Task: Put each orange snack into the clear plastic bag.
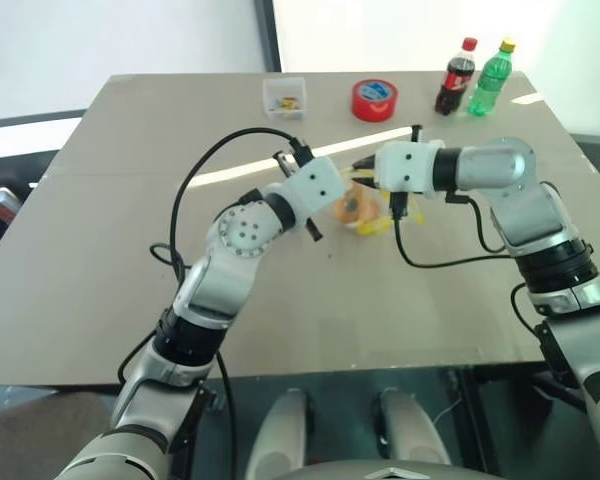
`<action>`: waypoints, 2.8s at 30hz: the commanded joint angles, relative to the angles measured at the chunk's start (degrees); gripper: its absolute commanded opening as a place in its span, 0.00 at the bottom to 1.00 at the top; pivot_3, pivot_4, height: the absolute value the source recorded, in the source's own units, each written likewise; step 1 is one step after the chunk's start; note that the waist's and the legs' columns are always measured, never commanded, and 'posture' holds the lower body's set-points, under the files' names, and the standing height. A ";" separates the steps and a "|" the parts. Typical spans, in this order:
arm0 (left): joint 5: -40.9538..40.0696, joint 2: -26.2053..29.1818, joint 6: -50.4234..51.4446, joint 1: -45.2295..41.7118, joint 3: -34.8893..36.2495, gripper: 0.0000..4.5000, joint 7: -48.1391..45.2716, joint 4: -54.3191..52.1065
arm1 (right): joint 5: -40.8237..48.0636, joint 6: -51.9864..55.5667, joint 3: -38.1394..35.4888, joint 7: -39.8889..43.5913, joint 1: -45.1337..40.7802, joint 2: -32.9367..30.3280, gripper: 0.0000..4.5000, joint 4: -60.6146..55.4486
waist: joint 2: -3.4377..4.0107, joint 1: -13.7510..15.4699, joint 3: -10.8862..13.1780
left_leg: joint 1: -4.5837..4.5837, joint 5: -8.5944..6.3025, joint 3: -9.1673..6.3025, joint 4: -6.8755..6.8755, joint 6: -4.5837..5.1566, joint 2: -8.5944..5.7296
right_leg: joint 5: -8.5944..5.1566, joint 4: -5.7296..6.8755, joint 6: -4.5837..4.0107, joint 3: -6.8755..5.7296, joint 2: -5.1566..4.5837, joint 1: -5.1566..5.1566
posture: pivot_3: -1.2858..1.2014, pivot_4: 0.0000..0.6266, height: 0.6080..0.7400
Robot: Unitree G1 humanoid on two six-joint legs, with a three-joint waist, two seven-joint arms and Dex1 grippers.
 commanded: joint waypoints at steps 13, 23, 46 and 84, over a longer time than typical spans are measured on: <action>0.44 0.67 -0.42 -0.38 0.66 0.00 -0.19 -3.62 | -0.96 -3.50 -0.74 -1.11 -2.75 0.68 0.20 1.82 | 0.00 -0.02 0.00 | 0.00 0.00 0.00 0.00 0.00 0.00 | 0.00 0.00 0.00 0.00 0.00 0.00 | 0.52 0.24 1.00; 0.47 0.42 -0.76 -0.53 0.46 0.00 -0.02 -3.46 | -0.96 -3.47 -0.87 -0.93 -2.44 0.58 0.00 1.37 | 0.00 -0.02 0.00 | 0.00 0.00 -0.01 0.00 0.00 0.00 | 0.00 0.00 0.00 0.01 0.00 0.00 | 0.52 0.24 1.00; 1.84 2.75 0.69 0.06 1.92 0.00 1.54 -0.22 | -4.39 1.32 -3.34 -1.53 1.29 -11.87 0.00 3.45 | 0.00 0.02 0.00 | 0.00 0.00 0.02 0.00 0.00 0.00 | 0.00 -0.01 0.00 0.01 -0.01 0.00 | 0.52 0.24 1.00; -1.53 2.73 -9.21 -0.82 4.06 0.00 3.57 5.93 | 3.87 4.81 -10.97 -8.80 7.72 -12.09 0.00 -0.26 | 0.00 0.04 -0.08 | -0.07 0.00 0.06 -0.08 0.00 0.00 | 0.00 -0.22 0.00 0.03 -0.02 0.00 | 0.52 0.24 1.00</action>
